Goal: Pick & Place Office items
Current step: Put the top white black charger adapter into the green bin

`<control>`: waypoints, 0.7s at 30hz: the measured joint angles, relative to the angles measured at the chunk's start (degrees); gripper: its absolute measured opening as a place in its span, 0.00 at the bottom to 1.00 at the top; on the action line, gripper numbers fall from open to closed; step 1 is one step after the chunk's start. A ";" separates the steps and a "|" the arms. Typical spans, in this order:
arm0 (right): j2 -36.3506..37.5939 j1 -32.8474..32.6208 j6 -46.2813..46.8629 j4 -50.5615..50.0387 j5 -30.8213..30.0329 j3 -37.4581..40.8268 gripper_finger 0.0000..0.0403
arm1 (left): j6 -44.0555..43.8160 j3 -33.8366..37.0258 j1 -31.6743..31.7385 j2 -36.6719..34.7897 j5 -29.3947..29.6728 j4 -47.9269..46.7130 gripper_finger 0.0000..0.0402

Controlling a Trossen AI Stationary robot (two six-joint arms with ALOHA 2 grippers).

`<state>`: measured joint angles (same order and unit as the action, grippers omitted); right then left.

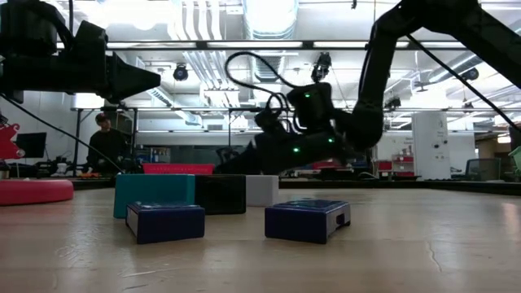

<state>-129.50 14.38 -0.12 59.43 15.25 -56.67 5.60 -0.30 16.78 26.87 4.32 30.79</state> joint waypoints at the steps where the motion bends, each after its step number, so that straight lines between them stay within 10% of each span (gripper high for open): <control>1: -0.01 -0.16 0.00 -1.54 0.27 -0.86 0.65 | -0.02 0.00 0.00 0.01 0.00 0.00 0.42; 21: -0.01 -3.16 -4.61 -15.81 0.43 -10.46 0.65 | -0.02 0.00 0.00 0.02 0.00 0.00 0.42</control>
<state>-129.51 11.22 -4.73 43.62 15.68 -67.13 5.58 -0.30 16.78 26.89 4.32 30.79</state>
